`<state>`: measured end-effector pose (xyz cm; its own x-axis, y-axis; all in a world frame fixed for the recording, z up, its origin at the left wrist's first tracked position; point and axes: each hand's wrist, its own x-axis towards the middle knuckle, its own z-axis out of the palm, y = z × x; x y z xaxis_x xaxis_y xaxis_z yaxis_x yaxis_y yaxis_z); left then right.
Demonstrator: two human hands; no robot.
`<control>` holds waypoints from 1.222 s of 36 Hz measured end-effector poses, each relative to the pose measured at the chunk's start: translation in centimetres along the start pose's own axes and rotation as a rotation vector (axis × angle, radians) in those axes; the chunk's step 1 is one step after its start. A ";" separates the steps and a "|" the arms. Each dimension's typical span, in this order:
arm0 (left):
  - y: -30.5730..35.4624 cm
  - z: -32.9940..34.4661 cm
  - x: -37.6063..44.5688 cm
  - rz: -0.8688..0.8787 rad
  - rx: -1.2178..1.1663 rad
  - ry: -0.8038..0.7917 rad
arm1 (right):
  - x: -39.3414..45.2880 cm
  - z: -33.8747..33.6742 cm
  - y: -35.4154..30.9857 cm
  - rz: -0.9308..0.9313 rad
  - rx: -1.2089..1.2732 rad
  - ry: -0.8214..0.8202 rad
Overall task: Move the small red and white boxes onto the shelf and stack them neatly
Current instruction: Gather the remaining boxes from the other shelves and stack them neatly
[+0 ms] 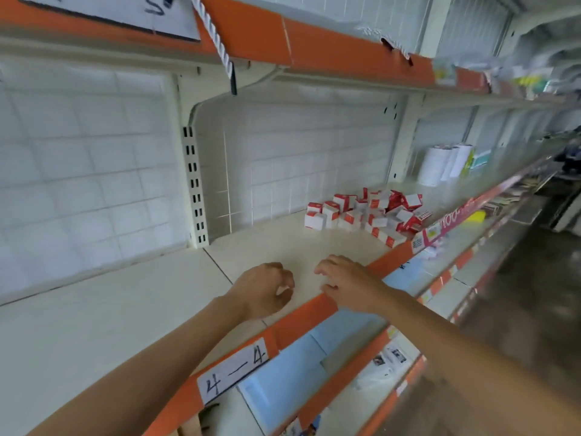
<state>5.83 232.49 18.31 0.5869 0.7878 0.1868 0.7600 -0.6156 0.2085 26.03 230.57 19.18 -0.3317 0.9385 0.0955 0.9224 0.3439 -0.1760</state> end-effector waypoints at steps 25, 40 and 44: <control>-4.2 0.7 15.7 -0.308 -0.015 0.067 | 20.9 -2.4 12.3 0.029 0.082 -0.206; 1.0 1.0 7.5 -0.752 0.012 0.240 | 20.2 -0.4 8.9 -0.388 0.066 -0.333; 3.5 1.0 3.4 -0.886 0.027 0.298 | 18.5 -0.1 5.5 -0.531 0.239 -0.327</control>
<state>10.74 232.99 18.74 -0.3028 0.9296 0.2100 0.9045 0.2108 0.3708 24.99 249.82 20.04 -0.8062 0.5880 -0.0660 0.5607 0.7235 -0.4027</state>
